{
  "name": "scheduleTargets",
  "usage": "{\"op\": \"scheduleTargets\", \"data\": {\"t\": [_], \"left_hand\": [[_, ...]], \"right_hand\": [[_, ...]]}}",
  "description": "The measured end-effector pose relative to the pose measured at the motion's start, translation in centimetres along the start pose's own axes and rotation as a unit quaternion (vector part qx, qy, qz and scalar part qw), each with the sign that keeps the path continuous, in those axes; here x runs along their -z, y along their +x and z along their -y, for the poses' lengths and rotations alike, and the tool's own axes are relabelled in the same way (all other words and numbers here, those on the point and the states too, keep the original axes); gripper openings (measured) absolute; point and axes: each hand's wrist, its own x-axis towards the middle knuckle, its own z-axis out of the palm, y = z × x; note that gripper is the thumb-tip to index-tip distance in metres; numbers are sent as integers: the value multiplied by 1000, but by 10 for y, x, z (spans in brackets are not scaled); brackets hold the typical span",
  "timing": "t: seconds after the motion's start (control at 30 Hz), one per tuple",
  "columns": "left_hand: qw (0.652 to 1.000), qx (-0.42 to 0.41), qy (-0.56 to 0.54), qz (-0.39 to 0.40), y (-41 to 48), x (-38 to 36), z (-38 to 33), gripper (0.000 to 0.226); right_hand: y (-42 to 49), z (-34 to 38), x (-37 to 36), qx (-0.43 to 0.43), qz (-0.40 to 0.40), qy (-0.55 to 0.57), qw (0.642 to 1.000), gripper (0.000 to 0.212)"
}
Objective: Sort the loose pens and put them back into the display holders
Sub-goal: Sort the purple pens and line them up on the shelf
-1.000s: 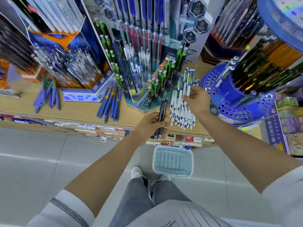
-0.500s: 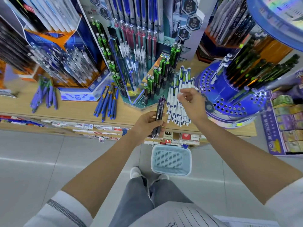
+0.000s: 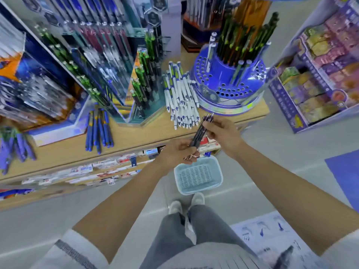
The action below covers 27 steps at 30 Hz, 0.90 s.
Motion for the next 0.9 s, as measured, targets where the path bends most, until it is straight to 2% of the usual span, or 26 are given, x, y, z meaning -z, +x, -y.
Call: {"op": "scheduleTargets", "data": {"t": [0.07,0.13,0.17,0.27,0.33,0.47,0.57,0.67,0.73,0.9], "left_hand": [[999,-11,25,18,5,-16,-1,21],[999,-20,39,32,12,-40,-4,18],[998,-20,47,39,17,-52,-5,17],[994,-16,69,88,31,-94,-13,12],[990,-8,93,110,48,-127,-20,10],[991,-4,120,50,98,-206,-32,23],[996,-20,86,20,135,-278,-49,15],[997,-29,56,34,167,-351,-69,22],[999,-34,21,28,185,-387,-78,16],[997,-21,-11,-72,236,-434,-103,10]], "right_hand": [[-16,-12,16,-12,-2,25,1000,5],[-33,-23,35,-29,20,5,999,23],[-42,-26,46,-35,18,7,999,26],[-59,-27,86,-42,-30,52,997,23],[-63,-25,121,-35,-61,44,997,20],[-60,-21,210,-21,-109,21,994,11],[-61,-12,283,-23,-71,-34,997,13],[-58,-2,352,-30,-45,-86,995,14],[-52,8,389,-38,-31,-108,993,14],[-18,32,458,-38,-52,-109,992,16]]}}
